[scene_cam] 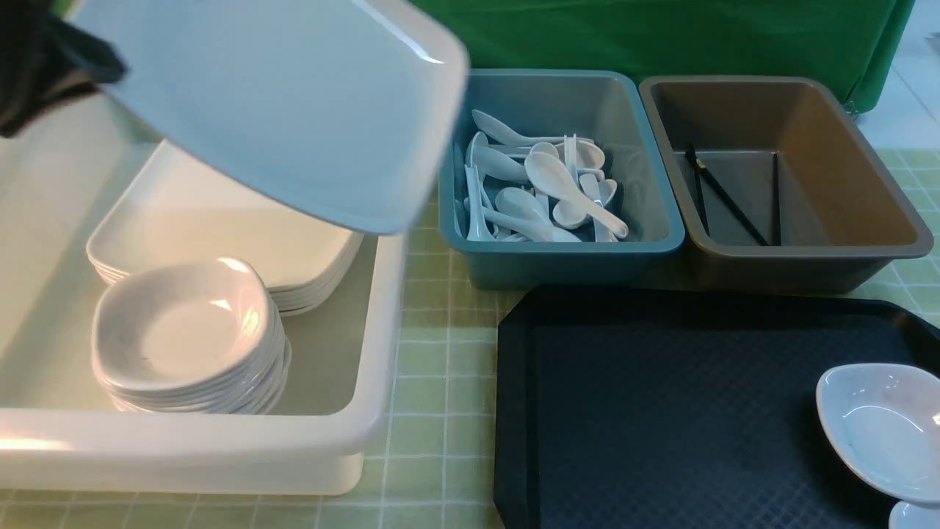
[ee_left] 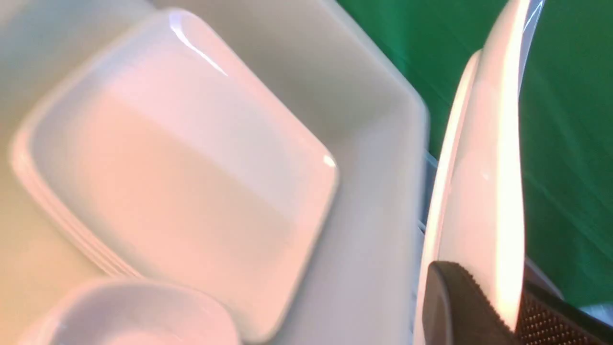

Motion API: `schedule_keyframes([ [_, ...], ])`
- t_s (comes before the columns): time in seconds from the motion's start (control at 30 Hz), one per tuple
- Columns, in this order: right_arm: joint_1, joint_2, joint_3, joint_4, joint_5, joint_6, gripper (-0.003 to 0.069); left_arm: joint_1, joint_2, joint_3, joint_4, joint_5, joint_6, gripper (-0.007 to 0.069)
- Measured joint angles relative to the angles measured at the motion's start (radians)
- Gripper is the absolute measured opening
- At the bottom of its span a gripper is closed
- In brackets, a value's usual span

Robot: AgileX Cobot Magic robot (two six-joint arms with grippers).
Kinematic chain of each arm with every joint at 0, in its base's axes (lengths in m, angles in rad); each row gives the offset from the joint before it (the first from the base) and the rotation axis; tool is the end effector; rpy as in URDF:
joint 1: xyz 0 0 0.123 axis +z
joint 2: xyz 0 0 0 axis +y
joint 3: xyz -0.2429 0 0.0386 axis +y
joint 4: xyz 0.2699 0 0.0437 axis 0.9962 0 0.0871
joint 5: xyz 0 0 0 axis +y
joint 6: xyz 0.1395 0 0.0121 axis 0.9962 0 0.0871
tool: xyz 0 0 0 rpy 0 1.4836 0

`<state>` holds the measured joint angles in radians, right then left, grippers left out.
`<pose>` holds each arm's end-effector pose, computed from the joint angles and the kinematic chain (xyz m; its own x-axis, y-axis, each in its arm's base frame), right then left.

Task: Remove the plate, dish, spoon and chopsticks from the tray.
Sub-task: Use the left arm to put the plate into the large storage box on the left

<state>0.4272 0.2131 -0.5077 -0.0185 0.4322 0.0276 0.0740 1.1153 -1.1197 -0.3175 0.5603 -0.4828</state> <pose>0.1426 0.0637 0.3251 -0.0502 -0.0110 -0.9987 -0.4068 0.9135 0.0104 0.3229 0.0006 0.3434 -0.3657 -0.7042 -0.6085 -0.2388 0.7029 -0.6700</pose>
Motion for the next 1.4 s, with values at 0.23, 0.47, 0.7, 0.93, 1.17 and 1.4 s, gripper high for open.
schedule_keyframes([
  [0.23,0.0,0.0,0.0,0.0,-0.026,0.0,0.0157,0.383,0.193,0.0,-0.578,0.111,0.556,0.0008],
  [0.47,0.0,0.038,-0.003,0.0,-0.055,0.0,0.0157,0.455,0.407,0.0,-0.799,0.177,0.814,0.0009],
  [0.7,0.0,0.134,-0.003,0.0,-0.082,0.0,0.0162,0.433,0.533,0.0,-0.822,0.163,0.9,0.0009],
  [0.93,0.0,0.238,-0.003,0.0,-0.112,0.0,0.0174,0.433,0.629,-0.001,-0.873,0.121,0.954,0.0009],
  [1.17,0.0,0.259,-0.003,0.0,-0.129,0.0,0.0183,0.405,0.652,-0.001,-0.869,0.113,0.971,0.0009],
  [1.4,0.0,0.259,-0.003,0.0,-0.132,0.0,0.0193,0.372,0.666,-0.001,-0.853,0.085,0.989,0.0007],
])
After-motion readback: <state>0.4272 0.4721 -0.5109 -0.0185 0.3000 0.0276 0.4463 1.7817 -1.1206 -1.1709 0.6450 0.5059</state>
